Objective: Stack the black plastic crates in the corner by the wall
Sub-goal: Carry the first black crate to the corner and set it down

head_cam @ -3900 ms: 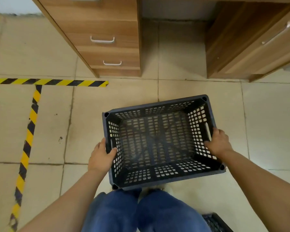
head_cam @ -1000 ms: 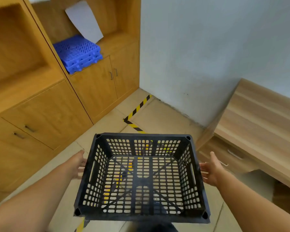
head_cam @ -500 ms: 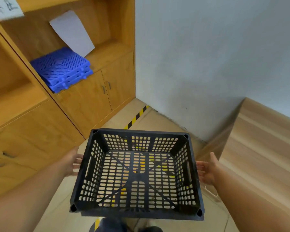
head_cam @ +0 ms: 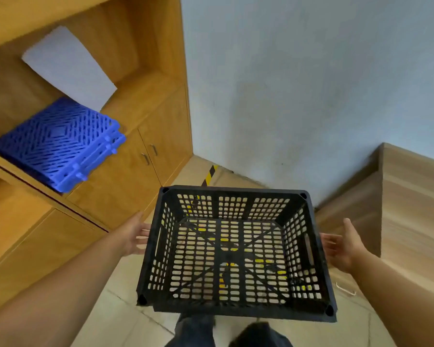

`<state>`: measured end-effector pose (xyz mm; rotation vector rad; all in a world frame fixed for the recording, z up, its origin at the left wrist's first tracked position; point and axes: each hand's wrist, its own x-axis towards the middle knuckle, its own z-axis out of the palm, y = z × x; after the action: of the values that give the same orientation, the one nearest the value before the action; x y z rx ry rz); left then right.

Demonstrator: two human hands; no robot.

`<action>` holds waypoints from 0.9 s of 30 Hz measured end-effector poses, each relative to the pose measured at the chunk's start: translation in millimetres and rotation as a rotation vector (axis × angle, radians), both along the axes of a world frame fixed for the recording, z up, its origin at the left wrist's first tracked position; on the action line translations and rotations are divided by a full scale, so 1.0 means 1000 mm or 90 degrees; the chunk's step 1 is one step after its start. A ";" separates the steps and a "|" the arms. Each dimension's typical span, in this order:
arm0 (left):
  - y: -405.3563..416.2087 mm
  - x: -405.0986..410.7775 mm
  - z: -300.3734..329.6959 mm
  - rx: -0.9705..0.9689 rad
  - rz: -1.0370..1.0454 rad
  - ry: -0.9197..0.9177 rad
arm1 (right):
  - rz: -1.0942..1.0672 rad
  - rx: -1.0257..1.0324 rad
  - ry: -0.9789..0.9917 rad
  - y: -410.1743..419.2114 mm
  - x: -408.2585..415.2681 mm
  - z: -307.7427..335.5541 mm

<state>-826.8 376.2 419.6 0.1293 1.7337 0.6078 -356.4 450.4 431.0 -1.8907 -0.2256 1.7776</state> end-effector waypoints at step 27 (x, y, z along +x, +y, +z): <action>0.338 0.001 -0.089 -0.049 -0.071 0.079 | -0.134 -0.118 -0.110 0.233 -0.040 -0.094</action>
<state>-826.2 714.6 330.7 0.2115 1.8536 0.4592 -395.9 683.1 336.7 -2.1146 0.0784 1.5412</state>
